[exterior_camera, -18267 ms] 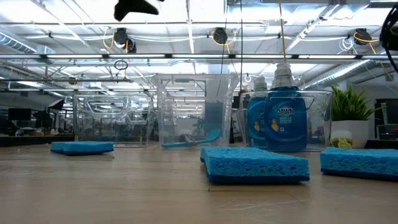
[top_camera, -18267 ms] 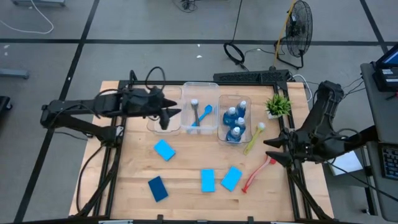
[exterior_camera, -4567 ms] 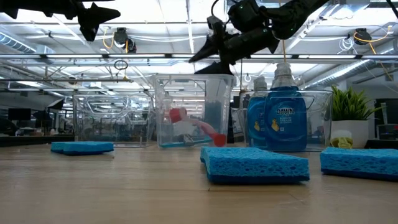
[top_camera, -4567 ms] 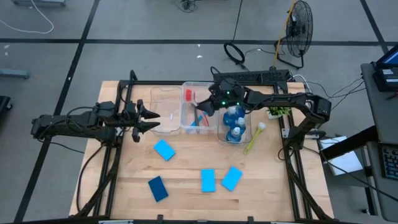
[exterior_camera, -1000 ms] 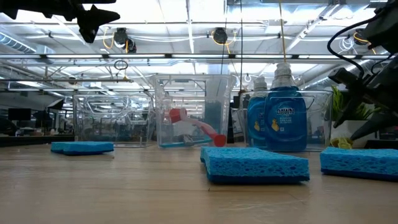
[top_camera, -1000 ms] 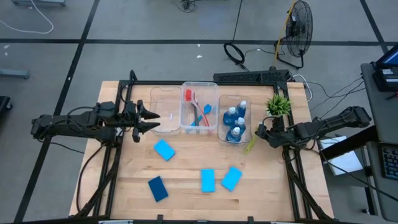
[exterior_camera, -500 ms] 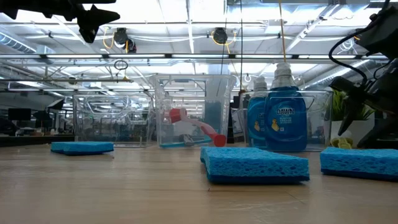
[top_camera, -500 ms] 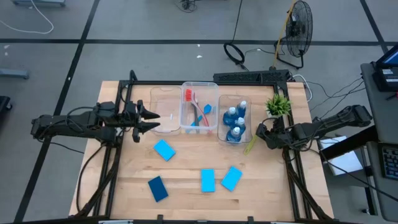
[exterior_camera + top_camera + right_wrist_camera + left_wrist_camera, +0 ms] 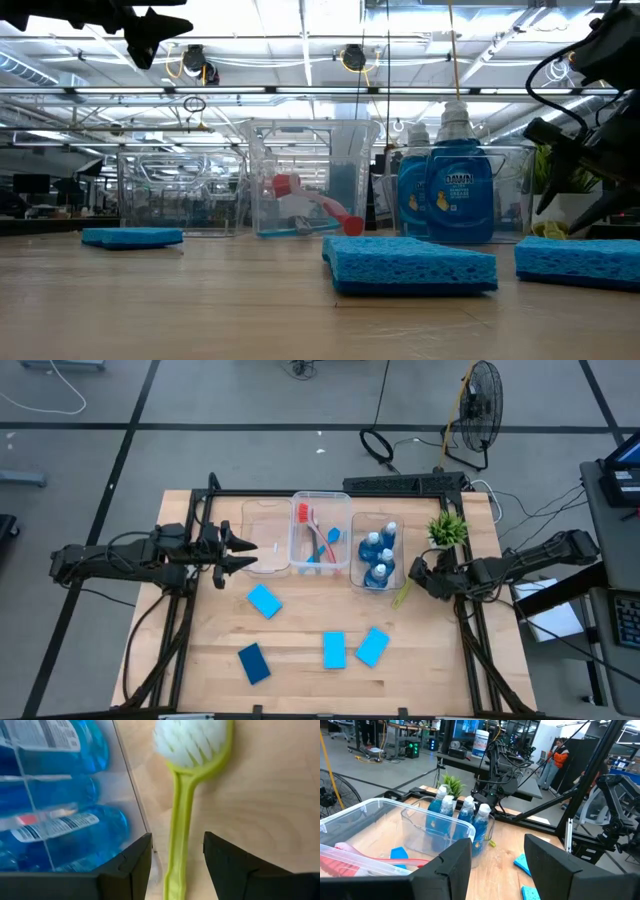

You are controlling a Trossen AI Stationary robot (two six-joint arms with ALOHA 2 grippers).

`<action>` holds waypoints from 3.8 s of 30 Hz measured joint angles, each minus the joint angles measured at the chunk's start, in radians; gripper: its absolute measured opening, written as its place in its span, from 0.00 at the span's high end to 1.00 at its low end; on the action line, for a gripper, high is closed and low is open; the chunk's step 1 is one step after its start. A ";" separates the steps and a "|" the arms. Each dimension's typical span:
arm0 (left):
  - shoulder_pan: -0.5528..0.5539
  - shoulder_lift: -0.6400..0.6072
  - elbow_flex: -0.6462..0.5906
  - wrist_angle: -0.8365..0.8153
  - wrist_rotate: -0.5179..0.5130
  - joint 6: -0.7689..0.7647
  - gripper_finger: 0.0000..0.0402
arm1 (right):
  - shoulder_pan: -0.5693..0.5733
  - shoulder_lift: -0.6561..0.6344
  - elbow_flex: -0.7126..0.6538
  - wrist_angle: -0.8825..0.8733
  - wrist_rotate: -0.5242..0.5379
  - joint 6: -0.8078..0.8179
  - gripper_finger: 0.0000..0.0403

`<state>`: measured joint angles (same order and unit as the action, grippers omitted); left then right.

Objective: Pick & Place Kitchen Sink Supplies
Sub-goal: Put the green dish brush into the white transparent bin

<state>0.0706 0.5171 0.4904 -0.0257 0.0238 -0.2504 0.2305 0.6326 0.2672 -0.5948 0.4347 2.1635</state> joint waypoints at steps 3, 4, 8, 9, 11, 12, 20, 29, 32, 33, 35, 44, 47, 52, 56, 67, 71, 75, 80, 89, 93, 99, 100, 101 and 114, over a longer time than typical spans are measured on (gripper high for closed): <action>0.000 0.000 0.000 0.000 0.000 0.000 0.54 | -0.003 -0.001 0.001 0.001 -0.044 -0.001 0.59; 0.000 0.000 0.000 0.000 0.000 0.000 0.54 | -0.002 -0.001 0.006 -0.001 -0.043 -0.002 0.59; 0.000 0.000 0.000 0.000 0.000 0.000 0.54 | -0.002 -0.001 0.057 -0.059 -0.013 -0.009 0.59; 0.000 0.000 0.000 0.000 0.000 0.003 0.54 | -0.003 -0.001 0.076 -0.097 -0.012 -0.007 0.59; 0.000 0.000 0.000 0.000 0.000 0.007 0.54 | -0.003 -0.001 0.115 -0.178 -0.015 0.005 0.59; 0.000 0.000 0.000 0.000 0.000 0.008 0.54 | -0.003 -0.001 0.134 -0.216 -0.017 0.015 0.59; 0.000 0.000 0.000 0.000 -0.002 0.037 0.54 | -0.048 0.050 0.196 -0.306 -0.059 0.053 0.59; 0.000 0.000 0.000 0.000 -0.060 0.039 0.54 | -0.172 0.118 0.196 -0.268 -0.149 -0.048 0.59; 0.000 0.000 0.000 0.000 -0.060 0.039 0.54 | -0.211 0.120 0.196 -0.261 -0.169 -0.085 0.59; 0.000 0.000 0.000 0.000 -0.060 0.039 0.54 | -0.225 0.122 0.196 -0.251 -0.174 -0.098 0.59; 0.000 0.000 0.000 0.000 -0.060 0.039 0.54 | -0.251 0.130 0.196 -0.227 -0.176 -0.130 0.59; 0.000 0.000 0.000 0.000 -0.062 0.039 0.54 | -0.359 0.201 0.196 -0.197 -0.230 -0.225 0.59; 0.000 0.000 0.000 0.000 -0.061 0.039 0.54 | -0.388 0.231 0.196 -0.135 -0.230 -0.280 0.59; 0.000 0.000 0.000 0.000 -0.061 0.039 0.54 | -0.421 0.270 0.195 -0.138 -0.254 -0.308 0.59; 0.000 0.000 0.000 0.000 -0.061 0.040 0.54 | -0.426 0.301 0.195 -0.134 -0.257 -0.308 0.59; 0.000 0.000 0.000 0.000 -0.061 0.039 0.54 | -0.426 0.391 0.195 -0.153 -0.302 -0.336 0.59; 0.000 0.000 0.000 0.000 -0.061 0.038 0.54 | -0.426 0.392 0.196 -0.188 -0.302 -0.355 0.59; 0.000 0.000 0.000 0.000 -0.061 0.028 0.54 | -0.425 0.366 0.196 -0.276 -0.311 -0.353 0.59; 0.000 0.000 0.000 0.000 -0.061 0.027 0.54 | -0.425 0.338 0.194 -0.297 -0.310 -0.354 0.59; 0.000 0.000 0.000 0.001 -0.061 0.027 0.54 | -0.425 0.339 0.193 -0.297 -0.311 -0.386 0.59; 0.000 0.000 0.000 0.000 -0.060 0.019 0.54 | -0.425 0.347 0.193 -0.293 -0.310 -0.440 0.59; 0.000 0.000 0.000 0.000 -0.060 0.005 0.54 | -0.425 0.364 0.192 -0.221 -0.310 -0.469 0.59; 0.000 0.000 0.000 0.000 -0.060 0.005 0.54 | -0.425 0.368 0.192 -0.213 -0.310 -0.481 0.59; 0.000 0.000 0.000 0.000 -0.060 0.005 0.54 | -0.425 0.371 0.192 -0.213 -0.310 -0.486 0.59; 0.000 0.000 0.000 0.000 -0.060 0.001 0.54 | -0.425 0.380 0.153 -0.178 -0.305 -0.476 0.63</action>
<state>0.0708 0.5168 0.4904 -0.0257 -0.0360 -0.2497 -0.1944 1.0123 0.4206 -0.7733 0.1293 1.6871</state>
